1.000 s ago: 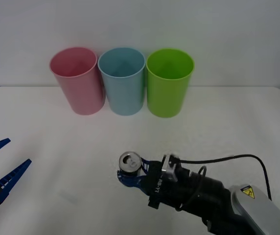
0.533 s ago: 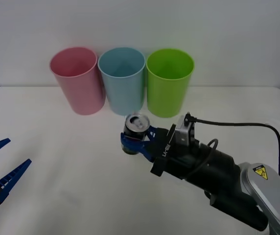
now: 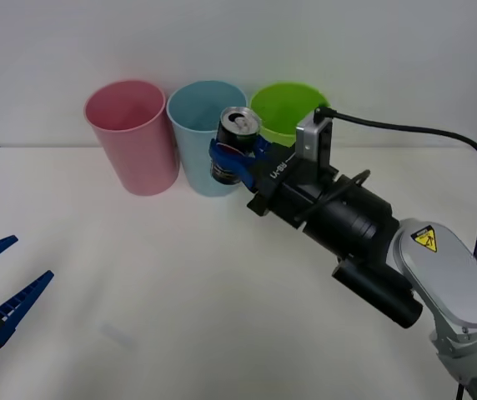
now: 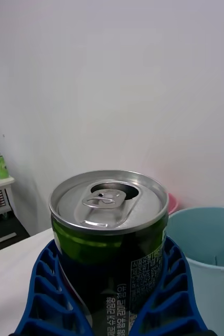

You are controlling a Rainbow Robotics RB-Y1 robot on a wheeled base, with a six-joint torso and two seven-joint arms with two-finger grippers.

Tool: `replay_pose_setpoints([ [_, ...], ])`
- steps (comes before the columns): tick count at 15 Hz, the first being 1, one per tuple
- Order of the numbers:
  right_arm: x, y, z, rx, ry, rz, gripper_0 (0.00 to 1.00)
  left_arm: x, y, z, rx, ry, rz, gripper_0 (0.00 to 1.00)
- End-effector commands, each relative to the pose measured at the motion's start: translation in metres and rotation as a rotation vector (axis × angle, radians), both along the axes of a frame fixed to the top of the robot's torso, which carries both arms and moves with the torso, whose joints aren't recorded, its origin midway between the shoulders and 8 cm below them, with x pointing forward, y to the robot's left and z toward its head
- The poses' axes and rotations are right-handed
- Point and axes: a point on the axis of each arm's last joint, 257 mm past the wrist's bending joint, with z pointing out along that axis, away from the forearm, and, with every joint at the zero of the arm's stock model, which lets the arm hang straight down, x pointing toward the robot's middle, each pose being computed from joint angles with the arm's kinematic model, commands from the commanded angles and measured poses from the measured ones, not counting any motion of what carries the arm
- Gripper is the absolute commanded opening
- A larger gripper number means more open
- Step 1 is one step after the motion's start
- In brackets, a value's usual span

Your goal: Grasp the object on the table and drop it into the matching bin: aluminum can to the light blue bin, PET bottle to the pink bin.

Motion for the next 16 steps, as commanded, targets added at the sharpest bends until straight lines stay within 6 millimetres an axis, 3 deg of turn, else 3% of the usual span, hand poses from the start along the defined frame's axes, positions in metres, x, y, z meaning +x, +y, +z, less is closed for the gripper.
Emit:
replay_pose_setpoints([
  [1, 0.037, 0.008, 0.013, -0.001, -0.006, -0.027, 0.00, 0.000, 0.000, 0.000, 0.000, 0.000, 0.000, 1.00],
  [6, 0.112, 0.024, 0.028, 0.022, 0.027, -0.124, 0.00, 0.000, 0.000, 0.000, 0.000, 0.000, 0.000, 1.00],
  [9, 0.148, 0.035, 0.037, 0.018, 0.043, -0.174, 0.00, 0.000, 0.000, 0.000, 0.000, 0.000, 0.000, 1.00],
  [12, 0.175, 0.041, 0.036, 0.002, 0.067, -0.226, 0.00, 0.000, 0.000, 0.000, 0.000, 0.000, 0.000, 1.00],
  [16, 0.196, 0.048, 0.034, -0.018, 0.090, -0.267, 0.00, 0.000, 0.000, 0.000, 0.000, 0.000, 0.000, 1.00],
])
